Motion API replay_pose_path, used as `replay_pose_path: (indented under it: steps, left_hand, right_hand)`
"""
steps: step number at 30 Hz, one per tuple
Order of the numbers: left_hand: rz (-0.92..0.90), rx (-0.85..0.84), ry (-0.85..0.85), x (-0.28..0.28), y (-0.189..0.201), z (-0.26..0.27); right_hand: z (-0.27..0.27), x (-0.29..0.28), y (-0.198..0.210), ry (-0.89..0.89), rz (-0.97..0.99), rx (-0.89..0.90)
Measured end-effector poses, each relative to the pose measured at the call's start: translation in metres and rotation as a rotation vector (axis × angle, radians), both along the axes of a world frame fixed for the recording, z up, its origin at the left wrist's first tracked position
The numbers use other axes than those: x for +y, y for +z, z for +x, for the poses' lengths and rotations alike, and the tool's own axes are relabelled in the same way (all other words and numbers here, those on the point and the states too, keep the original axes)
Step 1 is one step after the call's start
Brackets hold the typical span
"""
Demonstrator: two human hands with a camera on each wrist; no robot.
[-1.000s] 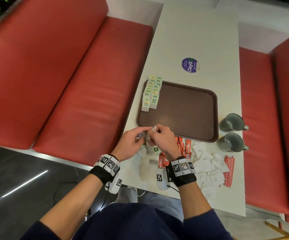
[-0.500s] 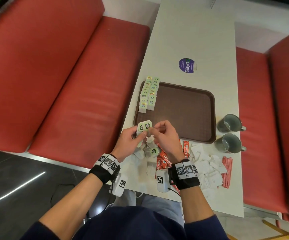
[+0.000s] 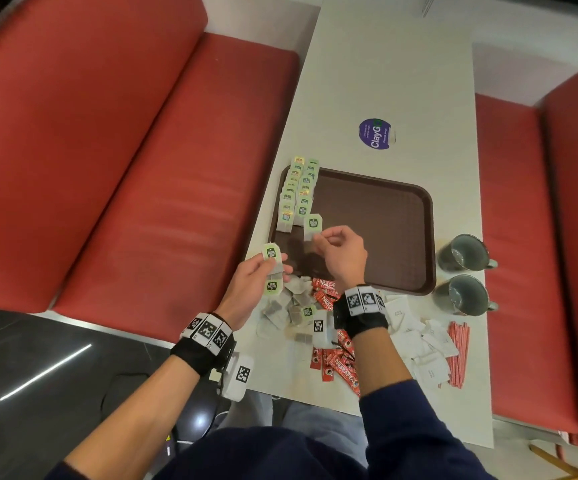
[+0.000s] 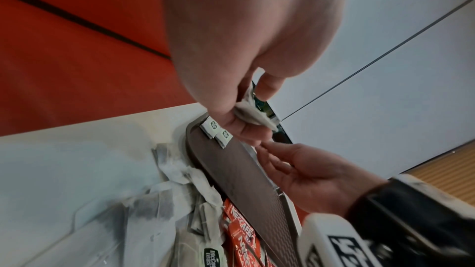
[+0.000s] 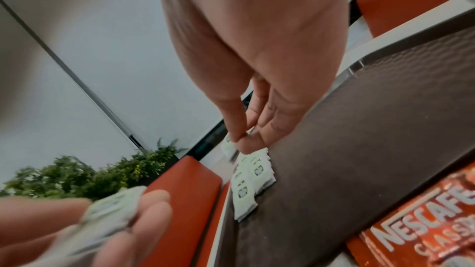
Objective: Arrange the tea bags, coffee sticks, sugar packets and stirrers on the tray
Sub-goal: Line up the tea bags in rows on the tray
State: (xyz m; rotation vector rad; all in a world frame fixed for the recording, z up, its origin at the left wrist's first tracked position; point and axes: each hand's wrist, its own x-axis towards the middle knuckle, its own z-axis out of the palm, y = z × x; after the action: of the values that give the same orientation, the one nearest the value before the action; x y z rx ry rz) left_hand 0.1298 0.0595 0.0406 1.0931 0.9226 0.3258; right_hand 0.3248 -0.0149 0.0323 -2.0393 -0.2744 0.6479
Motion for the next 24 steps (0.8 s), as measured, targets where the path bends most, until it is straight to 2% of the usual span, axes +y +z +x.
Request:
replay_pose_path:
  steps: [7,17,19,24]
  left_hand:
    - [0.033,-0.013,-0.014,0.006,0.001,-0.010]
    - [0.091,-0.011,-0.031,0.013,0.001,-0.018]
    - [0.087,-0.015,-0.027,0.013,0.003,-0.019]
    - [0.077,-0.034,-0.004,0.017,0.006,-0.020]
  right_hand:
    - [0.016,0.047,-0.049,-0.082,-0.053,0.045]
    - [0.026,0.070,-0.090,-0.027,-0.216,-0.009]
    - [0.026,0.072,-0.092,0.005,-0.256,-0.032]
    - [0.017,0.064,-0.056,0.042,-0.229,-0.094]
